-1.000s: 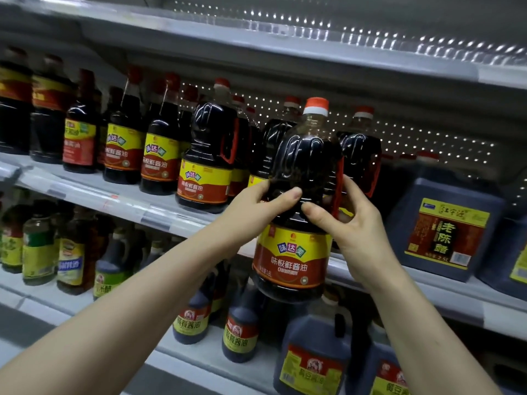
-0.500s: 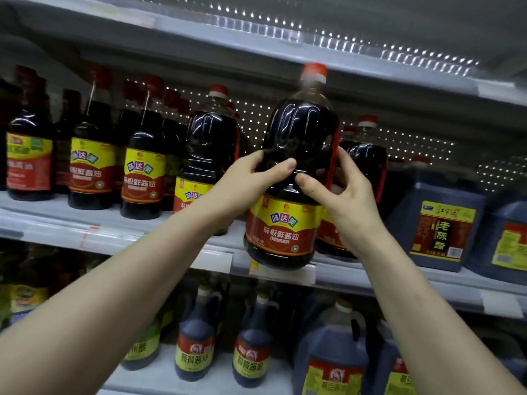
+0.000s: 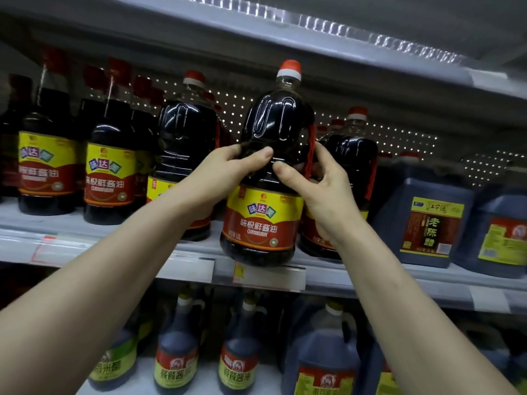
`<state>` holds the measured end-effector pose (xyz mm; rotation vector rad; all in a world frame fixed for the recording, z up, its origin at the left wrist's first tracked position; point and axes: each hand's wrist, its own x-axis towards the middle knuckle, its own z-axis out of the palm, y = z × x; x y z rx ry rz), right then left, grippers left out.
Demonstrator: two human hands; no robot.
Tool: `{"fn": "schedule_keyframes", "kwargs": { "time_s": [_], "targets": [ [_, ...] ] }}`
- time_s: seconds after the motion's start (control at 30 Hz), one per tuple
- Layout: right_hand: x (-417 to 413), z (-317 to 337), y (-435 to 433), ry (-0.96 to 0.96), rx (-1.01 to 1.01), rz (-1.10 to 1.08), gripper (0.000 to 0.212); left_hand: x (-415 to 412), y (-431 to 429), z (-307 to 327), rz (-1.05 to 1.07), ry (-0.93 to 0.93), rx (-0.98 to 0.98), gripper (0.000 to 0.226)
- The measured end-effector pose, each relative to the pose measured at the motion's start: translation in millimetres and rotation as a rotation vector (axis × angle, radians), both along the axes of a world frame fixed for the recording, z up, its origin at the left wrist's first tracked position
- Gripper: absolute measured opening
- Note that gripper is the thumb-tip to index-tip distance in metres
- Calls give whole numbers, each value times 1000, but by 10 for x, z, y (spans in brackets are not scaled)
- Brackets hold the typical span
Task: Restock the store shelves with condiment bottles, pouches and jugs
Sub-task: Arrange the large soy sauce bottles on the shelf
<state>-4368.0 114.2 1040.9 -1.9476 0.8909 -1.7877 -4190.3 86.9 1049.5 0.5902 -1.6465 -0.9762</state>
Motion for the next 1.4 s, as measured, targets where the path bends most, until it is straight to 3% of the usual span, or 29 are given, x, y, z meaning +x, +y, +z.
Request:
{"fn": "schedule_keyframes", "kwargs": {
  "time_s": [0.7, 1.03, 1.17, 1.27, 1.4],
  "targets": [
    [-48, -51, -559, 59, 53, -120, 69, -82, -506, -77, 53, 6, -4, 36],
    [-33, -111, -587, 19, 118, -145, 57, -186, -471, -207, 119, 54, 37, 45],
    [-5, -164, -497, 127, 115, -257, 58, -146, -386, -239, 179, -31, -20, 46],
    [-28, -369, -286, 274, 53, -429, 76, -20, -296, -441, 262, -191, -111, 73],
    [-33, -674, -89, 334, 47, -426, 88, 61, -184, -760, 284, -362, -175, 104]
  ]
}}
